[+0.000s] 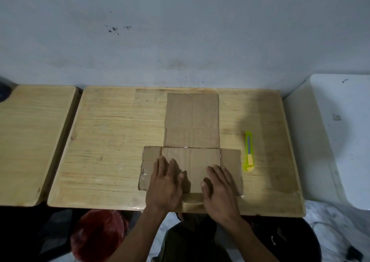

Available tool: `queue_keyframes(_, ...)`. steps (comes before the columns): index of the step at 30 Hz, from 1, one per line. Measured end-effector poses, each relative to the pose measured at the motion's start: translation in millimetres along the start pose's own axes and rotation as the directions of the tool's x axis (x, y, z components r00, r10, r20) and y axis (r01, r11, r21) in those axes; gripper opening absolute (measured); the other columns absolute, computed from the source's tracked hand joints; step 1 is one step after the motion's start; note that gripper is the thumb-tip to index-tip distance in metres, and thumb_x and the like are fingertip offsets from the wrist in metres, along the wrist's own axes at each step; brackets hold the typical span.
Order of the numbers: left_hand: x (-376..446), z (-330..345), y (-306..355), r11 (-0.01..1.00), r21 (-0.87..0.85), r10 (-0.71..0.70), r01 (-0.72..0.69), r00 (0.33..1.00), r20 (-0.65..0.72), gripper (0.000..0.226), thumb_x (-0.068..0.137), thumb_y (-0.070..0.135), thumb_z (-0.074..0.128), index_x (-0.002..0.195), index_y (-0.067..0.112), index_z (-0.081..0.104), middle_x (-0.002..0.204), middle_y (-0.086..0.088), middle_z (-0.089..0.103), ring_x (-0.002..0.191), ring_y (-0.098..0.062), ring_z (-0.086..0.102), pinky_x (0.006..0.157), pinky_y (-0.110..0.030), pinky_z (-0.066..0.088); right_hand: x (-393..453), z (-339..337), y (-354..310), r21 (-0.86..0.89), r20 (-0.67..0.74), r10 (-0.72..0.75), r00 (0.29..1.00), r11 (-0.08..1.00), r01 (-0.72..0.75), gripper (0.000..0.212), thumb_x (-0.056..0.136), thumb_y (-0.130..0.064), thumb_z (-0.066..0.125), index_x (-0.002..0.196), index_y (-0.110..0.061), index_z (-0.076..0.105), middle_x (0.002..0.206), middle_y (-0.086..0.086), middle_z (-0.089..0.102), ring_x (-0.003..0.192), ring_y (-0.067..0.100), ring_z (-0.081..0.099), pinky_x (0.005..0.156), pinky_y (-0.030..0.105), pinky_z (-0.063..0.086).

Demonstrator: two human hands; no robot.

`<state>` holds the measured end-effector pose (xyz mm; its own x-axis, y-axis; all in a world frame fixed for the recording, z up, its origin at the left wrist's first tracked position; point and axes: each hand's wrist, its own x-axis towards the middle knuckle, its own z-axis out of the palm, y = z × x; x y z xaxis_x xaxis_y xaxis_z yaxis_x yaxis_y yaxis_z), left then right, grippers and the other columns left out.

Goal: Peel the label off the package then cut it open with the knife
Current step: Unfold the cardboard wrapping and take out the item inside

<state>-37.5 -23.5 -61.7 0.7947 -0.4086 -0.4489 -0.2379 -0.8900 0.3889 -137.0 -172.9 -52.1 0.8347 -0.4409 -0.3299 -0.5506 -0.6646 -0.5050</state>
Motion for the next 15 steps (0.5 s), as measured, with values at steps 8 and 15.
queue_keyframes(8,16,-3,-1,0.997,-0.070,0.019,-0.022,0.999,-0.042,0.066,0.102,0.058,0.017,0.154,0.020,0.029,0.167,-0.013,0.008,0.156,-0.026,-0.004,0.126,-0.045,0.014,22,2,3,0.021,-0.063,-0.038,0.997,0.999,0.039,0.055,0.095,-0.045,0.035,0.141,-0.020,0.049,0.153,0.000,0.039,0.144,0.017,0.027,0.116,0.028,0.018)
queue_keyframes(15,29,-12,2,0.992,-0.072,0.079,-0.107,0.946,-0.315,0.056,0.106,0.041,0.017,0.116,0.015,0.065,0.126,-0.006,0.068,0.135,-0.023,0.048,0.116,-0.042,0.035,46,-1,-2,0.049,-0.234,-0.111,0.966,0.991,0.125,0.035,0.099,-0.034,0.040,0.111,-0.015,0.067,0.113,0.002,0.066,0.110,0.017,0.054,0.092,0.021,0.038)
